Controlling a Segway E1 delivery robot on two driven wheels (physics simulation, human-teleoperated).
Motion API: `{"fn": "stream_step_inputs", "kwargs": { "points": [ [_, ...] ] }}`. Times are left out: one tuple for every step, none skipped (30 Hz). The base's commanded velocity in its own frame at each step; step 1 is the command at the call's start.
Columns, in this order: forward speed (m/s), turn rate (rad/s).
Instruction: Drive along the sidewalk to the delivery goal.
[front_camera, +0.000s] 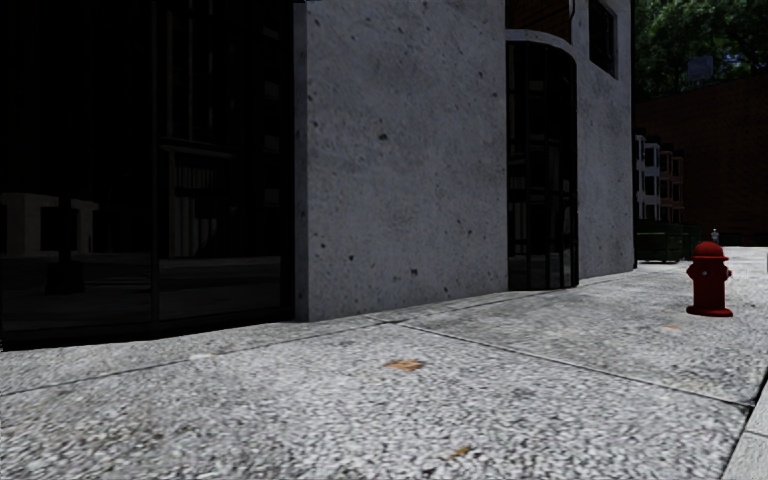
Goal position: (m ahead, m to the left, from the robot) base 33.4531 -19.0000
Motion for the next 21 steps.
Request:
{"fn": "stream_step_inputs", "kwargs": {
  "points": [
    [1.35,-0.41],
    [1.35,-0.41],
    [1.35,-0.41],
    [1.35,-0.41],
    [1.35,-0.41],
    [1.35,-0.41],
    [1.35,-0.41],
    [1.35,-0.41],
    [1.35,-0.41],
    [1.35,-0.41],
    [1.35,-0.41],
    [1.35,-0.41],
    [1.35,-0.41],
    [1.35,-0.41],
    [1.35,-0.41],
    [1.35,-0.41],
    [1.35,-0.41],
    [1.35,-0.41],
    [1.35,-0.41],
    [1.35,-0.39],
    [1.35,-0.39]
  ]
}}
